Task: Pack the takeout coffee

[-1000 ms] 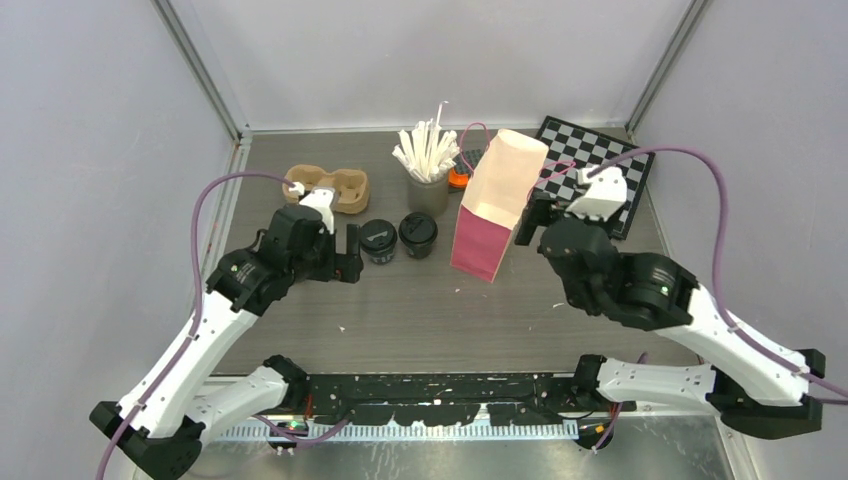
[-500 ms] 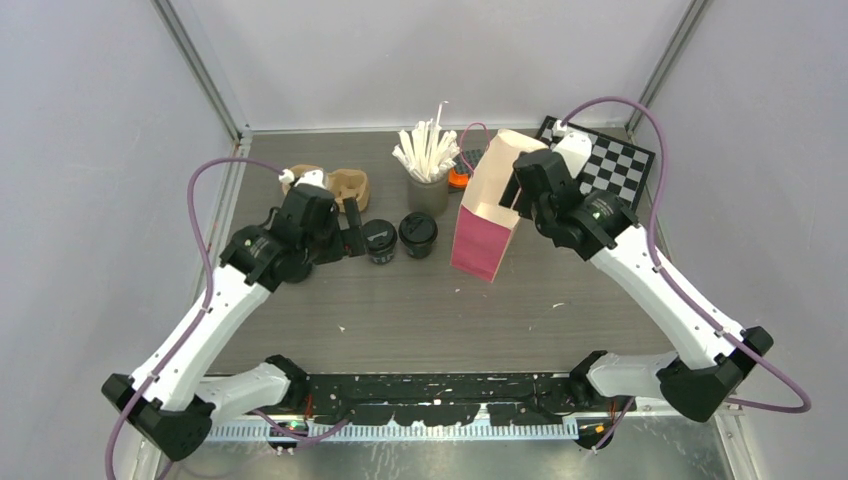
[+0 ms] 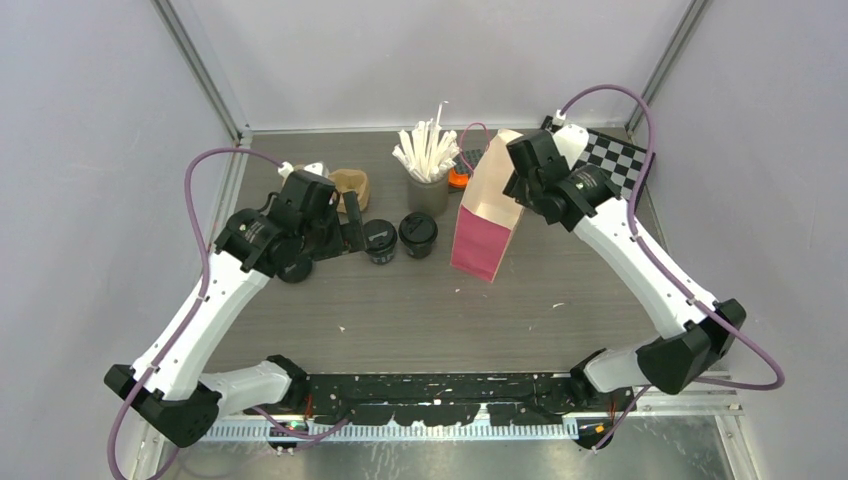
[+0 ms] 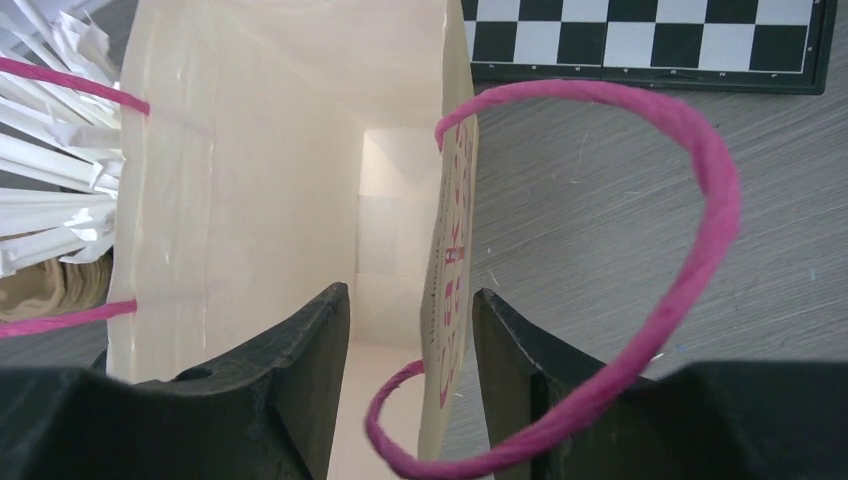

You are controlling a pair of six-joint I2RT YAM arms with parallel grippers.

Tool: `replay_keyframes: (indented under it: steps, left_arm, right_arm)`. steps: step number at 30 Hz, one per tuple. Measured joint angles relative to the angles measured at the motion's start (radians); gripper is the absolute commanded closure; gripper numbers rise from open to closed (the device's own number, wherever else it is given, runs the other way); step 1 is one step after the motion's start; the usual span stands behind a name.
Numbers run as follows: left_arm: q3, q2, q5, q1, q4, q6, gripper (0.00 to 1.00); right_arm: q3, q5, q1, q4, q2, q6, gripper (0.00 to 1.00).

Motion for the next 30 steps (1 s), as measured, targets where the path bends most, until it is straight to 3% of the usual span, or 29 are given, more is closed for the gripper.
replay_keyframes:
  steps: [5, 17, 25, 30]
  left_arm:
    - [-0.001, -0.003, 0.008, 0.000, -0.004, 0.000, 0.07]
    - [-0.038, -0.078, 0.024, 0.000, 0.000, -0.030, 0.03]
    - [-0.020, -0.080, 0.008, 0.000, -0.023, -0.052, 0.03]
    - [0.044, -0.053, -0.029, 0.000, -0.069, -0.056, 0.03]
  right_arm:
    - [0.018, -0.019, 0.000, -0.029, 0.046, 0.022, 0.72]
    - [0.018, -0.079, 0.000, -0.197, -0.060, -0.013, 0.91]
    - [0.005, -0.220, 0.000, -0.333, -0.237, -0.108, 0.94]
    - [-0.058, -0.397, -0.002, -0.353, -0.324, -0.165, 0.94]
